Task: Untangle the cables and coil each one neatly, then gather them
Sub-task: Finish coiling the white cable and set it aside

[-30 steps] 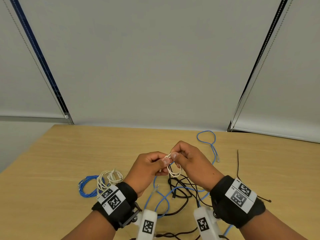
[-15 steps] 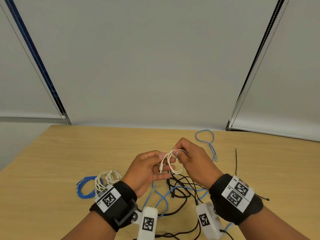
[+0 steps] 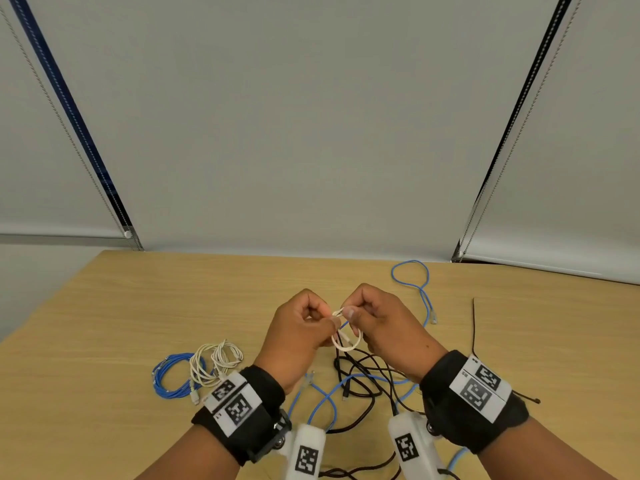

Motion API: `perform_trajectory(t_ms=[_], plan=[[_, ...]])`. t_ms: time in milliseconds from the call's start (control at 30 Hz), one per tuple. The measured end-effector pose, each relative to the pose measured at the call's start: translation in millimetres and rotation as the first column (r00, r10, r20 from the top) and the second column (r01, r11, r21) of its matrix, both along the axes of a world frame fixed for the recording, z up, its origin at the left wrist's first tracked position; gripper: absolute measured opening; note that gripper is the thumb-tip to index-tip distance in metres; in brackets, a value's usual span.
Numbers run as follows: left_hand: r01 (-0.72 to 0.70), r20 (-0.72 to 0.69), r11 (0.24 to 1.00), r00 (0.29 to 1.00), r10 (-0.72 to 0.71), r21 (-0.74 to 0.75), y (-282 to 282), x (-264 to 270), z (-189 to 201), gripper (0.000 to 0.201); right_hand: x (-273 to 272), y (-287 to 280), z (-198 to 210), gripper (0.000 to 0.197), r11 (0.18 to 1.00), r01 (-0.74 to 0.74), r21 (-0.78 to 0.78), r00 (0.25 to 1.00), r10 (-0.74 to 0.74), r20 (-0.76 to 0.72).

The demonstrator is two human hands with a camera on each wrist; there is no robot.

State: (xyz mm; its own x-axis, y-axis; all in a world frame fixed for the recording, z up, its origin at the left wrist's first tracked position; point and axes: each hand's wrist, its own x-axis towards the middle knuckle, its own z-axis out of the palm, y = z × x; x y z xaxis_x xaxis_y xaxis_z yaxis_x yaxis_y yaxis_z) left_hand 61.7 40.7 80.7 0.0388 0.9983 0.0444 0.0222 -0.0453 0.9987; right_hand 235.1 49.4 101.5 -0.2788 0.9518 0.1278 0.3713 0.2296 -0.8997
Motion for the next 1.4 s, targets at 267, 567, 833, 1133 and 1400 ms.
perform_trajectory(t_ms=[267, 567, 833, 1133, 1400], plan=[[0.106, -0.439, 0.979, 0.898, -0.02, 0.173, -2.1, 5.3, -9.3, 0.029, -4.9, -3.9, -1.4, 0.01, 0.993, -0.095, -0.072, 0.994, 0.092, -0.053], [0.234, -0.327, 0.963, 0.928, -0.181, 0.13, 2.0, -4.0, -6.1, 0.021, -4.2, -4.8, 9.2, 0.01, 0.978, -0.134, -0.162, 0.98, 0.107, -0.165], [0.261, -0.037, 0.962, 0.964, -0.265, -0.077, 6.1, -13.1, 4.1, 0.013, 10.4, 2.5, 12.1, 0.01, 0.958, -0.158, -0.24, 0.976, 0.115, -0.185], [0.101, 0.295, 0.982, 0.954, -0.05, -0.161, -0.7, 1.6, 0.6, 0.018, 7.3, -3.4, -17.0, 0.008, 0.886, -0.154, -0.437, 0.932, -0.016, -0.361], [-0.173, 0.086, 0.983, 0.98, 0.178, -0.065, 2.6, 4.0, -5.7, 0.014, 0.9, -5.3, -8.2, 0.017, 0.974, 0.214, 0.072, 0.976, -0.216, 0.024]])
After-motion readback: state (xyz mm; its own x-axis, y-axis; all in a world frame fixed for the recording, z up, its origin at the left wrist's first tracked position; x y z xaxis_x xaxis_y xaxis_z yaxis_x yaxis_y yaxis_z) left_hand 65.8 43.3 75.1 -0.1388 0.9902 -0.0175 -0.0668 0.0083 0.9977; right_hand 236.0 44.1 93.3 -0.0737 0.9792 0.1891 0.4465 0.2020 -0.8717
